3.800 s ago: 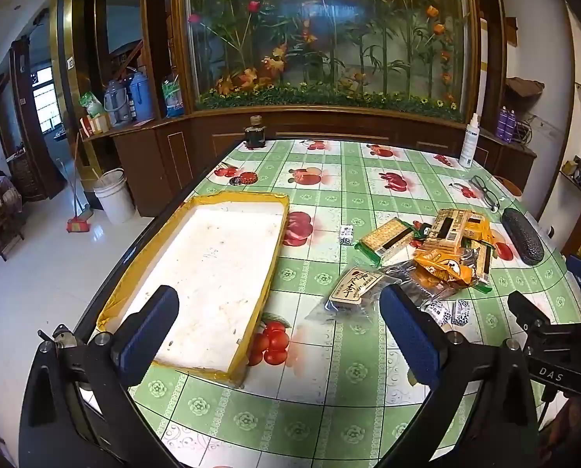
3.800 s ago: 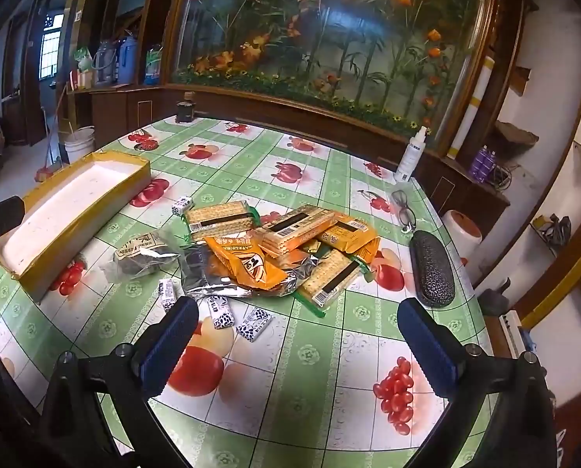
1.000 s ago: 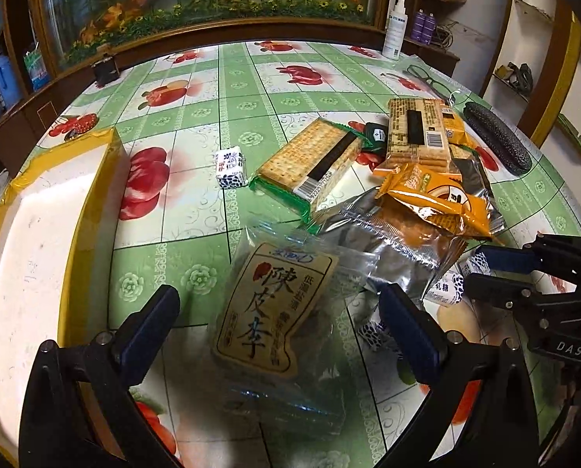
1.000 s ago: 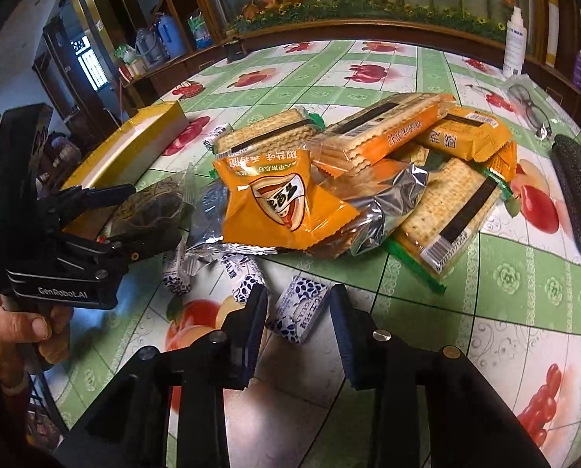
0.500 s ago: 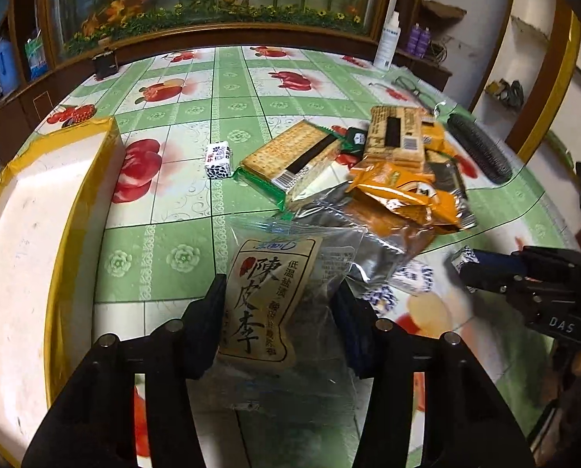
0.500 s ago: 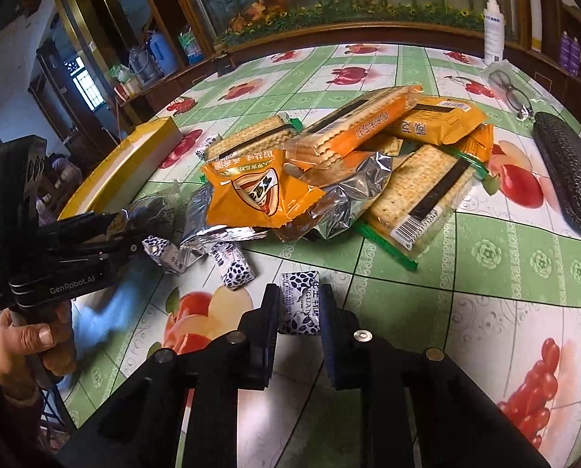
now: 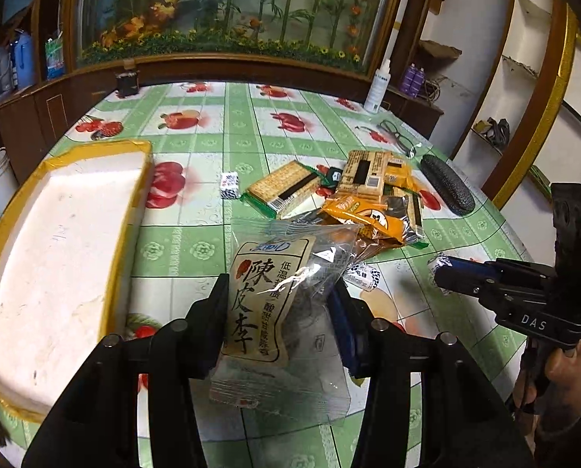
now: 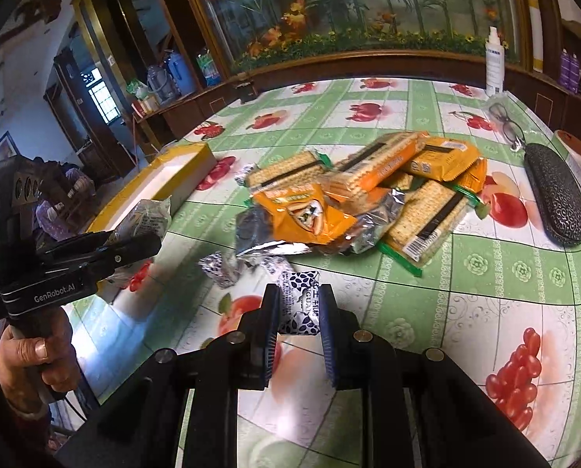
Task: Organize snacks
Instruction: 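Carry both items over the yellow-rimmed tray and open the left tool to drop the bag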
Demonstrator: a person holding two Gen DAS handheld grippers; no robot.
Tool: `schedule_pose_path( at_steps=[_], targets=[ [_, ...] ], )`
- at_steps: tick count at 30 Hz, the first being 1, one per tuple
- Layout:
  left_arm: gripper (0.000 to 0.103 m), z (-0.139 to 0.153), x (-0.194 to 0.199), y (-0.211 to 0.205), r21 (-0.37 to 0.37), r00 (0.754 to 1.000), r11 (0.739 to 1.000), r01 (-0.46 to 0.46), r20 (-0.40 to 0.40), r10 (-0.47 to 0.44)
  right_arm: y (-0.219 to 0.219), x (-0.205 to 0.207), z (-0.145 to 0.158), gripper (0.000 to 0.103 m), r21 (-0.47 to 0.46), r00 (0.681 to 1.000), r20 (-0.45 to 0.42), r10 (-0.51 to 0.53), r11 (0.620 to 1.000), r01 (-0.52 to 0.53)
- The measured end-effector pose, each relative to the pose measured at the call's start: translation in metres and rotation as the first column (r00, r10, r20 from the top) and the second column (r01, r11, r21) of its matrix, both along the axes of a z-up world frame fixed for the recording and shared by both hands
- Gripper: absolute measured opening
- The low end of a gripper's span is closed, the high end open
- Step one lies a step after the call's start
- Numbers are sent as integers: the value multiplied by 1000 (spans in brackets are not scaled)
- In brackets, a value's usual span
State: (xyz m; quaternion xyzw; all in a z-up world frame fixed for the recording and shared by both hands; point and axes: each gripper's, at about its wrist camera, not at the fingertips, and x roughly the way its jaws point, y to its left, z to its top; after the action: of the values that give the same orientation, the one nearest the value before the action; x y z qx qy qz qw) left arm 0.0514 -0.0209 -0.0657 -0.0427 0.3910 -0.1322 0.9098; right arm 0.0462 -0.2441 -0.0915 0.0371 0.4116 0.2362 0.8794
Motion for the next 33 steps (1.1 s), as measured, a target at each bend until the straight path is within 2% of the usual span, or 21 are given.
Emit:
schedule_pose_path(
  at_steps=[6, 15, 22, 26, 33],
  targets=[
    [46, 16, -18, 32, -28, 995, 996, -89, 50, 90, 22, -3, 11, 20, 14, 998, 21, 54, 998, -55],
    [46, 21, -33, 84, -27, 965, 968, -248, 86, 250, 75, -1, 20, 20, 29, 986, 38, 163, 986, -164],
    [46, 14, -41, 123, 39, 923, 925, -378, 95, 373, 130, 12, 24, 20, 97, 961, 30, 274, 956, -276],
    [46, 4, -38, 143, 85, 895, 892, -444, 81, 438, 180, 16, 25, 19, 115, 932, 30, 361, 925, -362],
    [46, -18, -29, 166, 101, 868, 863, -496, 30, 495, 259, 30, 13, 19, 85, 892, 10, 452, 889, -451]
  ],
)
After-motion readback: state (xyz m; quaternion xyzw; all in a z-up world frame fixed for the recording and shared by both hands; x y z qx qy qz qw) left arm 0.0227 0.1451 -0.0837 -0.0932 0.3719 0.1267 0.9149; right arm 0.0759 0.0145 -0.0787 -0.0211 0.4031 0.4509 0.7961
